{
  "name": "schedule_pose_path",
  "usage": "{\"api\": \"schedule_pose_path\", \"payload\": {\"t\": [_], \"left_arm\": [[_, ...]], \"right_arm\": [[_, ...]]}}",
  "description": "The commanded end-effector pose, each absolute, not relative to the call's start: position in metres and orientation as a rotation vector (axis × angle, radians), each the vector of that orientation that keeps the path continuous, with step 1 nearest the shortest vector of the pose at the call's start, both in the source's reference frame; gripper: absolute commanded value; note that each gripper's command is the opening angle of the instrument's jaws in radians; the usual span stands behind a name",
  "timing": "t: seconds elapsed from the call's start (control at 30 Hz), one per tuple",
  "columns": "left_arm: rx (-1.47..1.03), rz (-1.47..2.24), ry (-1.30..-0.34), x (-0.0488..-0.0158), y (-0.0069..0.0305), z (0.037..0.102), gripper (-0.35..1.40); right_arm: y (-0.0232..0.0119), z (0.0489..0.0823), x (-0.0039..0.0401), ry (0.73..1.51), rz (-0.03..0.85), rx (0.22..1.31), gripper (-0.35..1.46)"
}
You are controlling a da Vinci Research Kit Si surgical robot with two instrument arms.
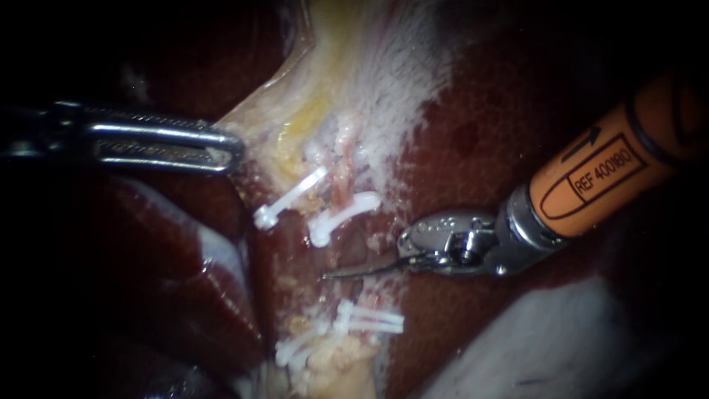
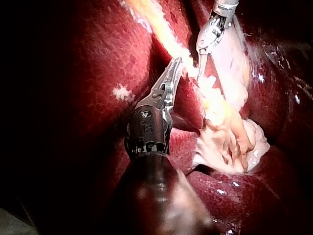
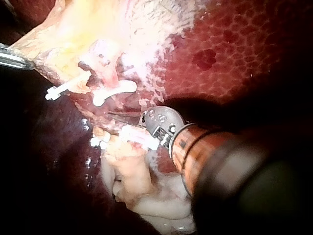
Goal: Go back from the cut right tube
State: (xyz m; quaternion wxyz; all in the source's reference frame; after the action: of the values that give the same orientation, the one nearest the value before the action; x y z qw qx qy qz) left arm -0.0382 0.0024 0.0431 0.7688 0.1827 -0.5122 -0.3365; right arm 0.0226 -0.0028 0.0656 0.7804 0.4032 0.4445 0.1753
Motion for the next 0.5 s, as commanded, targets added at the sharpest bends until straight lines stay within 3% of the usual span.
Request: {"api": "schedule_pose_path", "payload": {"t": [0.03, 0.5], "left_arm": [[0.396, -0.73, -1.112, -0.0382, 0.0024, 0.0431, -0.35], [0.396, -0.73, -1.112, -0.0382, 0.0024, 0.0432, -0.35]], "right_arm": [[-0.0028, 0.0657, 0.0227, 0.961, 0.379, 0.871, -0.35], [-0.0028, 0.0657, 0.0226, 0.964, 0.389, 0.859, -0.35]]}}
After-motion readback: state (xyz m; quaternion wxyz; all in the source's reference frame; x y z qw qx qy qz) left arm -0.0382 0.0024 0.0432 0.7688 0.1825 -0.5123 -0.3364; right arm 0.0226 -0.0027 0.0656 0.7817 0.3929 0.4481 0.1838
